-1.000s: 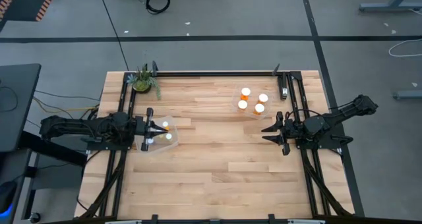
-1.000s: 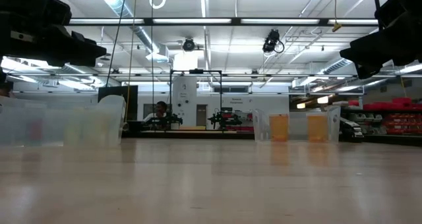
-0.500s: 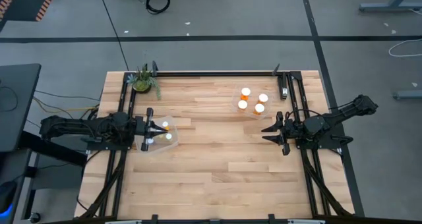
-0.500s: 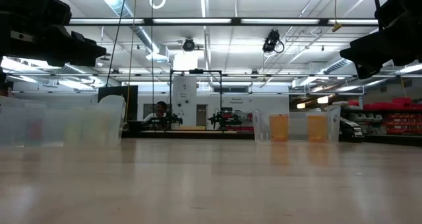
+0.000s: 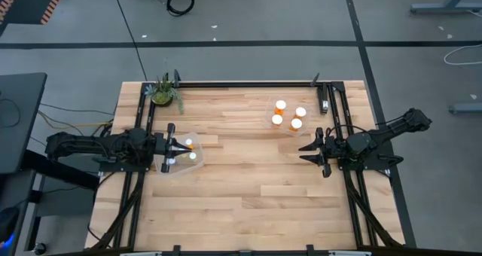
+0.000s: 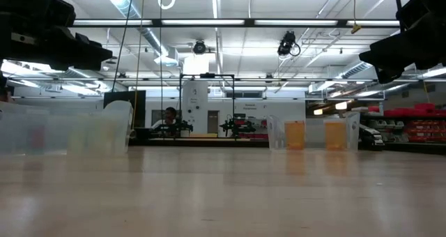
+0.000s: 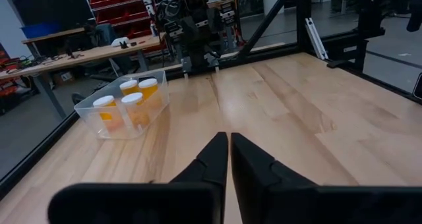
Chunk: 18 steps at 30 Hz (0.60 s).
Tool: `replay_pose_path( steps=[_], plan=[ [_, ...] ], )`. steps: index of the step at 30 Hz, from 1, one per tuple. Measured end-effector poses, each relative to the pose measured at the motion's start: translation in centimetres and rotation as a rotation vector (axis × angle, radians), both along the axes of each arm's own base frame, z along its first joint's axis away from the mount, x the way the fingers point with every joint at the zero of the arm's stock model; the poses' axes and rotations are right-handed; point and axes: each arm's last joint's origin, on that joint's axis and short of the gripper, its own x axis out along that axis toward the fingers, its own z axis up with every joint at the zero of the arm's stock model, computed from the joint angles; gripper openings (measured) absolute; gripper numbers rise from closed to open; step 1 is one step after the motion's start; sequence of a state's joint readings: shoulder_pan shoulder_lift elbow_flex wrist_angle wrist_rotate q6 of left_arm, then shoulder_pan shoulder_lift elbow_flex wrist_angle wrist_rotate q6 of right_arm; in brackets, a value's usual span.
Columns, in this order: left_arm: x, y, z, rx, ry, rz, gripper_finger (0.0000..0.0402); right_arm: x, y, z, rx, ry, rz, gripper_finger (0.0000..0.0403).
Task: Pick and place medicine bottles into bin by pill shape (circle, oval)
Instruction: Return to Home Position
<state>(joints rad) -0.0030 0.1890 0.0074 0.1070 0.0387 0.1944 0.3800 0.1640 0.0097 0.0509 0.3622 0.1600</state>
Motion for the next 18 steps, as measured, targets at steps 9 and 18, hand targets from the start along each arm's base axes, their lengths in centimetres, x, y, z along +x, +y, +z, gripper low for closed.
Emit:
replay_pose_path(
  steps=[9,18],
  plan=[
    [0.00,0.00,0.00,0.000,0.000,0.000,0.0032,0.00,0.00,0.00,0.000,0.000,0.000,0.0138],
    [0.00,0.00,0.00,0.000,0.000,0.000,0.0028,0.00,0.00,-0.01,0.000,0.000,0.000,0.0138]
  ],
)
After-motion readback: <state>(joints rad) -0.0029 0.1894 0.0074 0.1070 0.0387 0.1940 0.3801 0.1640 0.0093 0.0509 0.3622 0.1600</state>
